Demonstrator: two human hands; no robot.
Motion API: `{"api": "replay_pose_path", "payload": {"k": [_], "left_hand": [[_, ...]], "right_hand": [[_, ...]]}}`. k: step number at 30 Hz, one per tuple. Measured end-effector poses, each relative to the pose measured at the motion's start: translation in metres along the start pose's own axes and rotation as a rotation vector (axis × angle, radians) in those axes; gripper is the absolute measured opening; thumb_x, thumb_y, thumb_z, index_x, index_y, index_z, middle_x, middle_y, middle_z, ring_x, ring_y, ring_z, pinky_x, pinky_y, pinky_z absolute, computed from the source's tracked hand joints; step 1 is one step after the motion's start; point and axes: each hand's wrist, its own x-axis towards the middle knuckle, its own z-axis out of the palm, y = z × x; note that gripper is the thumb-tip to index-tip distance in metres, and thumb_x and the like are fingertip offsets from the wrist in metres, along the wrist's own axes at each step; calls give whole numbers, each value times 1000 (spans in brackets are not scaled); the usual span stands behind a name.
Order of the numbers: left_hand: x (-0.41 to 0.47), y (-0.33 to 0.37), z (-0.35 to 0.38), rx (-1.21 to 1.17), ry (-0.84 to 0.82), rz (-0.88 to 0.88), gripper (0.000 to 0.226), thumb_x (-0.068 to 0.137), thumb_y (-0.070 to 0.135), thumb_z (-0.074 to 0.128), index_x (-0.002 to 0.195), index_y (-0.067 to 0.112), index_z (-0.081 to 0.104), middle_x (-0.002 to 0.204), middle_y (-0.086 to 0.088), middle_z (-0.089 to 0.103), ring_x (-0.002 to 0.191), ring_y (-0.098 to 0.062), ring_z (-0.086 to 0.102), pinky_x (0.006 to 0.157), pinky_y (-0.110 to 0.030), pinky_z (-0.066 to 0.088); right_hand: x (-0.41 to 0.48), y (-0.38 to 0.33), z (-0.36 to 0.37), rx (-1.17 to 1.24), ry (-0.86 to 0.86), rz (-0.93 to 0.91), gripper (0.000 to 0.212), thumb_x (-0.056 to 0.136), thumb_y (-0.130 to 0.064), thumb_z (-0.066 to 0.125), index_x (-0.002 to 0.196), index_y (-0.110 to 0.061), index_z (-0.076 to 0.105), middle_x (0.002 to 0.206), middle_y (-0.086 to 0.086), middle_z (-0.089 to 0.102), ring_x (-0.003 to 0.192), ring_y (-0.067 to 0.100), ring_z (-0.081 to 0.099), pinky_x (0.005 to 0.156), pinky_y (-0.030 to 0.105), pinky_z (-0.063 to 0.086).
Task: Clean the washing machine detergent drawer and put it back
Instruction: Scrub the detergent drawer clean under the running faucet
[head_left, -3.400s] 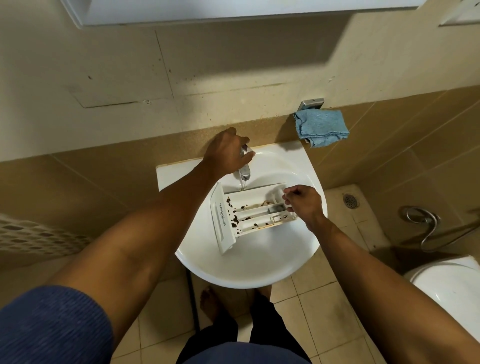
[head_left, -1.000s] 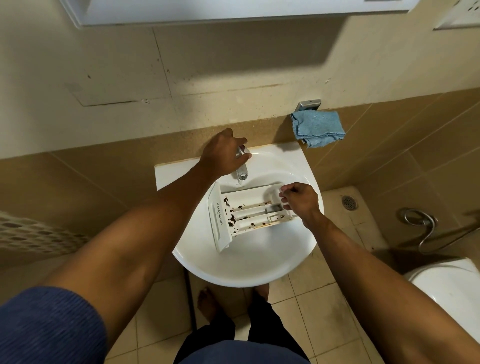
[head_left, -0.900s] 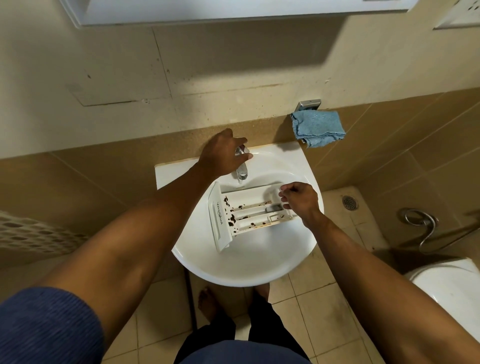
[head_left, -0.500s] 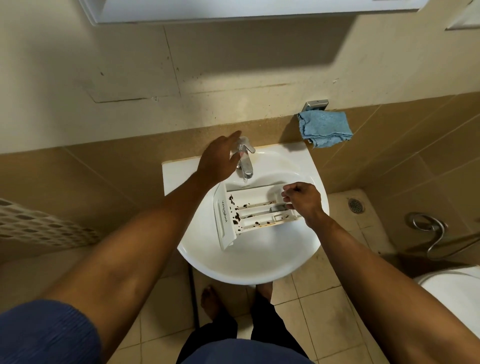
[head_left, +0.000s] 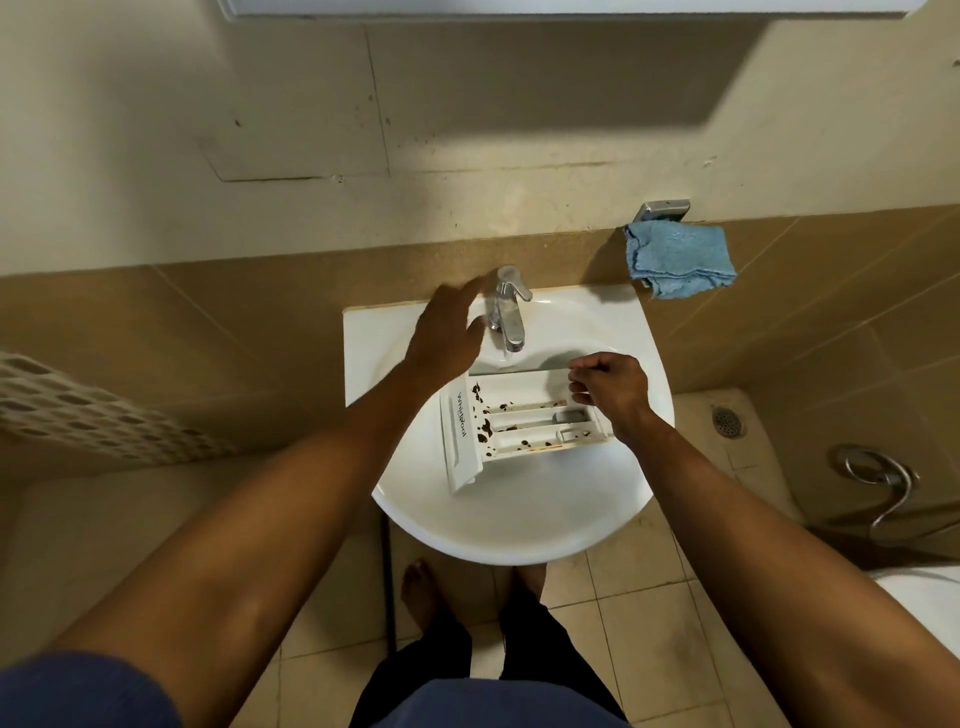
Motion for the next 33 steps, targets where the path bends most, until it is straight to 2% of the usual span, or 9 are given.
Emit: {"api": "replay_pose_path", "payload": {"k": [3, 5, 7, 9, 16, 25, 27, 30, 33], "left_hand": [[44, 17, -3, 141, -122, 276, 51, 93, 0, 67, 142, 13, 62, 132, -25, 56, 122, -37, 57, 101, -43, 52], [67, 17, 0, 319, -242, 396, 46, 86, -6, 70, 128, 13, 73, 127, -20, 59, 116, -37, 63, 92, -39, 56], [78, 22, -4, 405, -331, 386, 42, 84, -9, 69, 117, 15, 77, 107, -6, 58, 103, -30, 65, 75, -31, 45], [84, 30, -9, 414, -365, 378, 40, 83, -12, 67, 112, 13, 78, 102, -7, 63, 95, -27, 63, 73, -29, 38], [88, 29, -14, 437, -380, 468, 31, 86, -11, 67, 109, 7, 79, 104, -14, 72, 92, -32, 66, 74, -32, 47], [92, 19, -12, 418, -360, 536, 38, 76, -17, 70, 100, 10, 80, 93, -9, 71, 83, -27, 65, 67, -31, 48], [92, 17, -10, 413, -352, 546, 41, 77, -17, 72, 106, 10, 80, 100, -11, 73, 88, -30, 68, 71, -34, 53], [83, 13, -14, 387, -323, 481, 61, 82, -16, 70, 138, 9, 66, 138, -23, 64, 127, -38, 62, 101, -48, 54], [52, 7, -20, 133, -188, 258, 73, 88, -14, 65, 155, 9, 46, 150, -20, 55, 137, -38, 54, 113, -51, 47]], "right_hand": [[-2, -5, 7, -18, -40, -24, 11, 92, -5, 70, 95, -10, 79, 86, 10, 78, 79, 26, 77, 73, 37, 65], [-5, -9, 9, -25, -55, -42, 12, 93, -6, 69, 96, -10, 80, 87, 10, 78, 79, 25, 77, 71, 35, 65], [-7, -9, 7, -19, -58, -42, 12, 93, -6, 69, 98, -10, 79, 88, 10, 79, 78, 24, 77, 71, 35, 65], [-8, -5, 2, -2, -48, -28, 11, 94, -7, 70, 98, -10, 79, 88, 10, 79, 80, 25, 77, 72, 36, 65], [-9, 7, -13, 24, 20, 53, 12, 93, -7, 68, 95, -11, 79, 83, 10, 78, 76, 24, 76, 79, 45, 65], [-12, -2, -12, 69, 28, 53, 14, 95, -2, 63, 99, -5, 77, 85, 12, 75, 74, 22, 72, 72, 35, 65], [-9, -5, -9, 73, 20, 43, 13, 95, -3, 64, 99, -5, 77, 86, 13, 75, 73, 22, 72, 71, 35, 65], [-4, -6, -2, 83, 10, 32, 12, 94, -4, 65, 95, -7, 77, 86, 13, 76, 74, 22, 73, 72, 36, 65], [3, -6, 8, 107, 2, 35, 10, 92, -4, 67, 93, -5, 78, 87, 18, 76, 75, 26, 73, 73, 37, 65]]}}
